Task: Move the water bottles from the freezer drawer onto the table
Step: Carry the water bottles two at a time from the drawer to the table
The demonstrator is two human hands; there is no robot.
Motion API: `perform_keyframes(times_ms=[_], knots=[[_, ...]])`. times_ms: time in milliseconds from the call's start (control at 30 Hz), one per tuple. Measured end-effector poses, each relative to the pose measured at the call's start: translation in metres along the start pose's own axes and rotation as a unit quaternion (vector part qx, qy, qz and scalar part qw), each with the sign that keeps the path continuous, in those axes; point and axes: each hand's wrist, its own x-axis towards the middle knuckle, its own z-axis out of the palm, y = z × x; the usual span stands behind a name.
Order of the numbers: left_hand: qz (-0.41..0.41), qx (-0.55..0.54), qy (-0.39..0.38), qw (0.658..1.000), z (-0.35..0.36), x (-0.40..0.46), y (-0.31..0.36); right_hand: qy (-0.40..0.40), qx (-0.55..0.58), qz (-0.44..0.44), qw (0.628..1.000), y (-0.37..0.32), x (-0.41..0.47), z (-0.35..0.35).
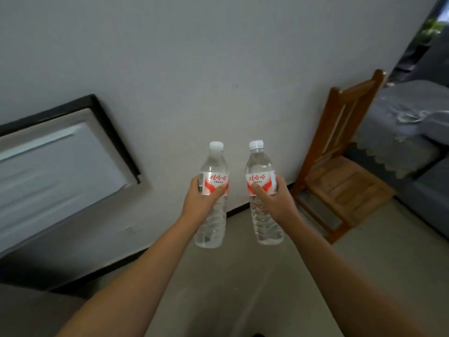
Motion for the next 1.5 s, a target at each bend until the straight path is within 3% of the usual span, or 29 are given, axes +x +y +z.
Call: perform_keyframes(times_ms=[267, 600, 867, 1200, 1500], knots=[[0.034, 0.052, -0.139, 0.988, 0.170, 0.010, 0.022, 0.154, 0.021, 0.049, 0.987, 0.042, 0.004, -0.154], [0.099, 0.097, -0.375, 0.917, 0.403, 0.024, 0.054, 0.340, 0.091, 0.084, 0.932, 0.101, 0.003, -0.331], [0.118, 0.116, -0.551, 0.818, 0.587, 0.038, 0.102, 0.516, 0.123, 0.114, 0.840, 0.115, 0.026, -0.459], [0.107, 0.172, -0.692, 0.693, 0.770, -0.051, 0.106, 0.681, 0.158, 0.193, 0.689, 0.176, -0.029, -0.569], [0.155, 0.212, -0.744, 0.614, 0.934, -0.187, 0.102, 0.736, 0.148, 0.201, 0.629, 0.234, -0.106, -0.711]])
